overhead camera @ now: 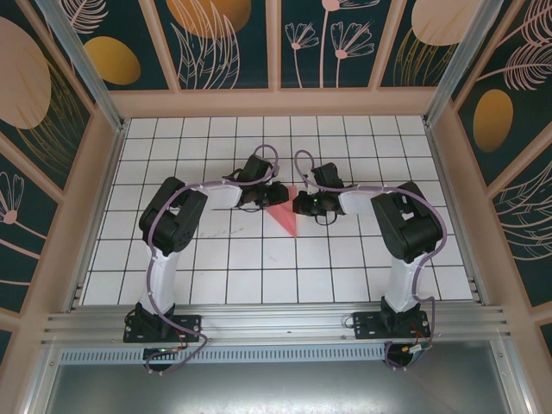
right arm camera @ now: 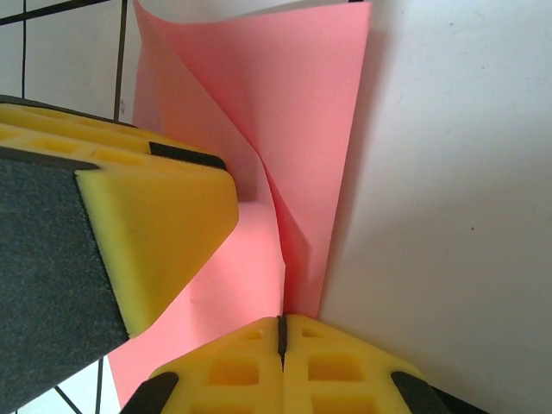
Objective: Fold a paper plane with a square sheet of paper (fold left side to right side)
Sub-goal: Fourth fold the wing at the center of the table.
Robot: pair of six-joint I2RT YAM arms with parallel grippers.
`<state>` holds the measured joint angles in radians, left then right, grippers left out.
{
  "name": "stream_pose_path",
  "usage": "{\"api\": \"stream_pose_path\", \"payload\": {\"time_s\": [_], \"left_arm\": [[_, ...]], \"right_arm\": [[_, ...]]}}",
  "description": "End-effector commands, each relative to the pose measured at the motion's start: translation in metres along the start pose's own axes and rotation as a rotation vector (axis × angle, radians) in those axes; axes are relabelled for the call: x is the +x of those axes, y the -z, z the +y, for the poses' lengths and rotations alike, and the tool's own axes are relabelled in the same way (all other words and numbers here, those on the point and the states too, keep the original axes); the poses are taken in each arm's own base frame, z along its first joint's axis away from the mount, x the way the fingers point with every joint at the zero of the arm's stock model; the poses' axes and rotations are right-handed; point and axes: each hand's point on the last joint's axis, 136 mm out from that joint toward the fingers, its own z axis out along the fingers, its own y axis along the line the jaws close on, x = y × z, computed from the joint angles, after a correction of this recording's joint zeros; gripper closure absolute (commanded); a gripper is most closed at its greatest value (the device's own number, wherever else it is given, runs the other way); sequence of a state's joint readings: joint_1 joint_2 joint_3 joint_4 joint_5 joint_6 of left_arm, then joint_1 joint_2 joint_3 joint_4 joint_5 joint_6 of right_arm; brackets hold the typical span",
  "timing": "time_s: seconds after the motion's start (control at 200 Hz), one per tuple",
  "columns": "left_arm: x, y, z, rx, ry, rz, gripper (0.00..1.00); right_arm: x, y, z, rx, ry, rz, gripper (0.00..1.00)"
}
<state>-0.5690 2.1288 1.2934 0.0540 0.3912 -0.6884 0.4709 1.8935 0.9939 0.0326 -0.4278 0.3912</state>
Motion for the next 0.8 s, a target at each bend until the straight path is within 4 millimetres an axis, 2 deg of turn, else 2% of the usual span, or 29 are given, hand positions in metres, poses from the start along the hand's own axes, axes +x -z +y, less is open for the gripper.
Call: {"api": "stream_pose_path", "payload": {"time_s": [0.0,0.095,0.2,0.245,0.35,0.5,0.626,0.796], "left_arm": [[0.039,-0.007,0.047,-0.137,0.051,0.088,0.77],[0.043,-0.004,0.053,-0.161,0.053,0.088,0.77],[0.044,-0.003,0.055,-0.168,0.051,0.088,0.78],[0.044,-0.003,0.054,-0.162,0.051,0.087,0.78],[0.043,-0.002,0.052,-0.159,0.05,0.084,0.78],[0.042,-0.002,0.051,-0.157,0.048,0.081,0.78],[0.04,-0.003,0.051,-0.154,0.049,0.079,0.77],[0.038,-0.004,0.049,-0.151,0.047,0.079,0.78]], "right_arm": [[-0.015,0.023,0.009,-0.011,0.006,-0.037,0.86],[-0.027,0.04,0.016,-0.03,0.011,-0.078,0.78],[-0.026,0.057,0.026,-0.044,0.02,-0.097,0.71],[-0.021,0.062,0.031,-0.07,0.018,-0.09,0.72],[-0.001,0.068,0.047,-0.165,0.007,-0.037,0.83],[0.03,0.06,0.071,-0.269,0.003,0.068,0.93],[0.042,0.046,0.083,-0.285,0.025,0.12,0.94],[0.044,0.029,0.068,-0.223,0.008,0.147,0.94]]}}
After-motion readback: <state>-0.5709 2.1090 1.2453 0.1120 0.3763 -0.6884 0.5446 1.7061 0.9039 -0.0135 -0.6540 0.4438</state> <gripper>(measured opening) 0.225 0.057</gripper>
